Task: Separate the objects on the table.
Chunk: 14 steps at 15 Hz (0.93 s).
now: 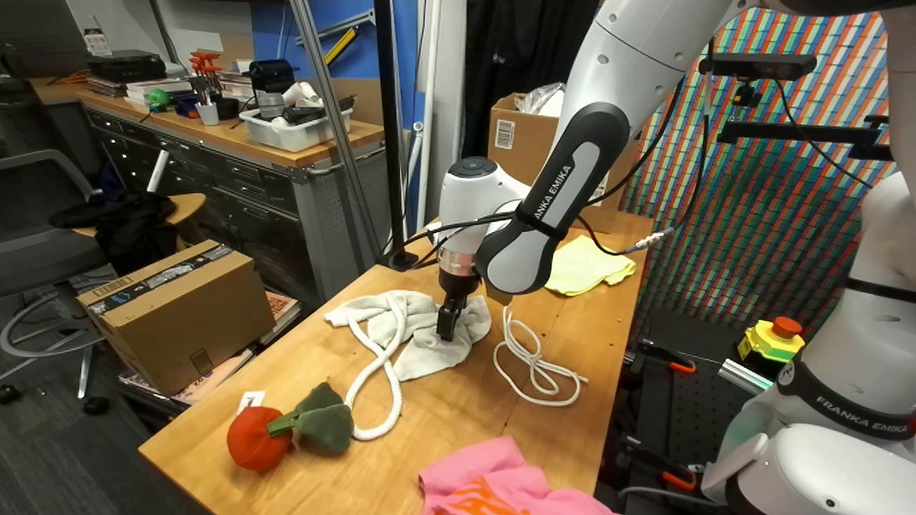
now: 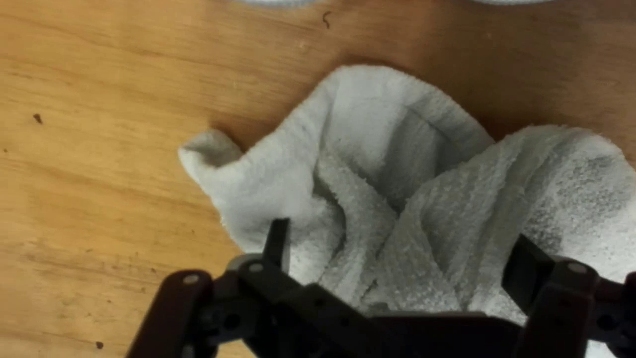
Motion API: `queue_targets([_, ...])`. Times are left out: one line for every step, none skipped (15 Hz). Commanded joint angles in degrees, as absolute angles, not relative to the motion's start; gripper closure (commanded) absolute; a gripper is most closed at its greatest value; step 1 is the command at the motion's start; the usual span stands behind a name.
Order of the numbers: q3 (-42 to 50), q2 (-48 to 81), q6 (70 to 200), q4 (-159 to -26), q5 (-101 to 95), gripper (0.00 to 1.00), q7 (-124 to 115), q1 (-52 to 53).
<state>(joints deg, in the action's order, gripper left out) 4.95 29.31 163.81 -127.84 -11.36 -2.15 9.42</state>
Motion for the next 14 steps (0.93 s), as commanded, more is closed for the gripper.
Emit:
queue_targets([10.8,32.0,168.3,-125.9,-15.3,0.0,-7.3,13.8])
queue_targets([12.4,32.8,169.5,-125.5,-16.1,0.0,-8.4,15.0])
queue_targets([14.2,33.4,170.2,-125.1,-16.8,0.0,-9.4,16.3])
queue_targets([16.1,34.2,171.1,-124.6,-17.5,0.0,-10.6,17.8])
queue_targets([17.9,35.1,172.0,-124.1,-17.9,0.0,-11.4,19.0])
queue_targets([19.5,35.7,172.5,-123.7,-18.1,0.0,-12.0,20.2])
queue_targets([21.1,36.3,173.0,-123.2,-18.1,0.0,-12.5,21.4])
queue_targets([22.6,36.9,173.4,-122.9,-18.1,0.0,-13.0,22.3])
queue_targets([24.1,37.5,173.6,-122.4,-18.0,0.0,-13.4,23.3])
queue_targets([25.5,38.1,173.6,-122.1,-17.7,0.0,-13.7,24.0])
queue_targets([26.6,38.5,173.3,-121.7,-17.5,0.0,-14.0,24.6])
queue_targets([27.1,38.5,172.3,-121.7,-17.1,0.0,-14.1,24.7])
queue_targets([27.1,38.2,170.4,-121.6,-16.6,0.0,-13.8,24.2])
queue_targets([27.0,37.7,168.8,-121.7,-16.5,0.0,-13.4,23.7])
